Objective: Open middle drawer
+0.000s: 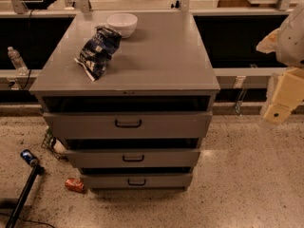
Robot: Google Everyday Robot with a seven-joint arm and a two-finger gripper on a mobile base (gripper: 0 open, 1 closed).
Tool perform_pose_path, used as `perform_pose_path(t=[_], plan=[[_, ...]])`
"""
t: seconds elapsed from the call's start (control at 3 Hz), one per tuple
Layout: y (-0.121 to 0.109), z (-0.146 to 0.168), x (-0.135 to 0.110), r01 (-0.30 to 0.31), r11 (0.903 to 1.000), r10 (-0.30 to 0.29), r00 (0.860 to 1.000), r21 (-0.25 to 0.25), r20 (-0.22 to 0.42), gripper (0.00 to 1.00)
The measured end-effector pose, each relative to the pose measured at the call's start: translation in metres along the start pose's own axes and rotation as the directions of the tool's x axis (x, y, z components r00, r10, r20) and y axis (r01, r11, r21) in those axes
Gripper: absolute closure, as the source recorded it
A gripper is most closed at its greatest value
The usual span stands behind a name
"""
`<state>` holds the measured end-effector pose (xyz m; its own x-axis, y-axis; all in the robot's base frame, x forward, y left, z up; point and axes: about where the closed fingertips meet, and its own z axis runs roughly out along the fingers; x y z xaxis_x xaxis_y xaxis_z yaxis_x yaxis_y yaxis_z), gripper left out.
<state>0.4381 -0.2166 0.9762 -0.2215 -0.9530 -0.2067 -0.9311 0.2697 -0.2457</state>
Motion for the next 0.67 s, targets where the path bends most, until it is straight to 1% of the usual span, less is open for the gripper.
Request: perform_pose_path(t=[0.67], plan=[[0.0, 0.0, 0.0, 0.0, 1.0, 0.0, 1.0, 0.0, 0.0, 0.0]])
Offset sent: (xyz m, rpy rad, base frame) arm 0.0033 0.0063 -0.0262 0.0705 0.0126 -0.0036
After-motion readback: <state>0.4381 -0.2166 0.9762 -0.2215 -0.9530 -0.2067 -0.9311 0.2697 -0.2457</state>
